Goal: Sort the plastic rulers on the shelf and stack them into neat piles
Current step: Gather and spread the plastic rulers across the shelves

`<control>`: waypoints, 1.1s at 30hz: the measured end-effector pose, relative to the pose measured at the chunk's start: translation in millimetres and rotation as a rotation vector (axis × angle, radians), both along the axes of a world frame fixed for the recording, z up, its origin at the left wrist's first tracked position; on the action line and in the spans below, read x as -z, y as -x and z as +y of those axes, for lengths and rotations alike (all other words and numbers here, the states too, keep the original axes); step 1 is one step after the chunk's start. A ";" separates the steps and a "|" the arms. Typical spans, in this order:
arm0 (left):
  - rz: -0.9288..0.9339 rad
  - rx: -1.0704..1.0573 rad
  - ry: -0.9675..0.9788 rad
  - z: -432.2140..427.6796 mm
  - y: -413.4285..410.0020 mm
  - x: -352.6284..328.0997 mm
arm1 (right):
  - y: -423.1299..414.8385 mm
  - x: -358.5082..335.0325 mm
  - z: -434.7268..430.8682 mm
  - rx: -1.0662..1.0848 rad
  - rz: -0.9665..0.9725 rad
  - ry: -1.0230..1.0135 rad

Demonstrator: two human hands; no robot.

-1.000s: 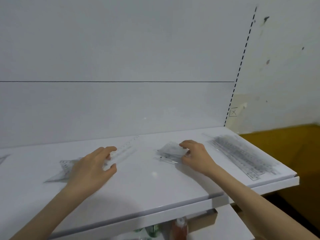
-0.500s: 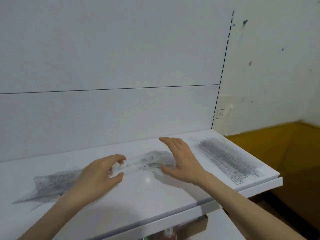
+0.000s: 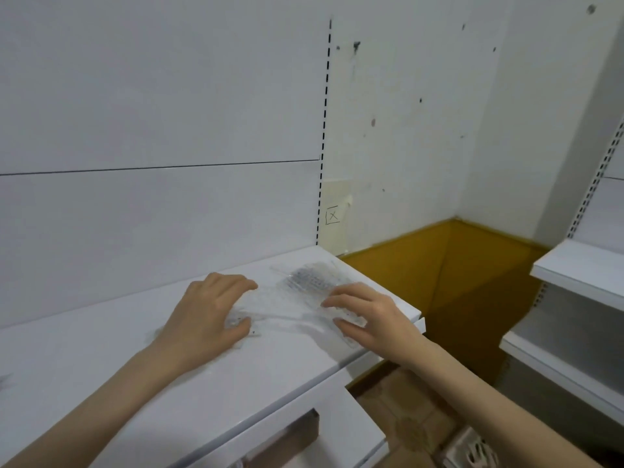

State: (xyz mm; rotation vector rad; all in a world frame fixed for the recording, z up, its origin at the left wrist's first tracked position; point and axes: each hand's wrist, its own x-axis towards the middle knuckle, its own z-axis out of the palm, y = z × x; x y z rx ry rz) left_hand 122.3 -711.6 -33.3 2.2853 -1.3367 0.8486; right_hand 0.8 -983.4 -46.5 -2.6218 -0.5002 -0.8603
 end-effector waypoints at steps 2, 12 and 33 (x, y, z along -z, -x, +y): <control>-0.028 -0.022 -0.018 -6.2 -6.6 6.2 | -2.8 2.9 -17.8 0.149 0.005 -0.080; -0.027 -0.081 -0.098 2.6 -12.0 11.9 | -77.4 5.8 -44.7 0.537 0.597 0.084; -0.042 -0.466 -0.029 212.4 13.7 1.0 | -119.8 -36.4 177.3 -0.049 0.279 0.024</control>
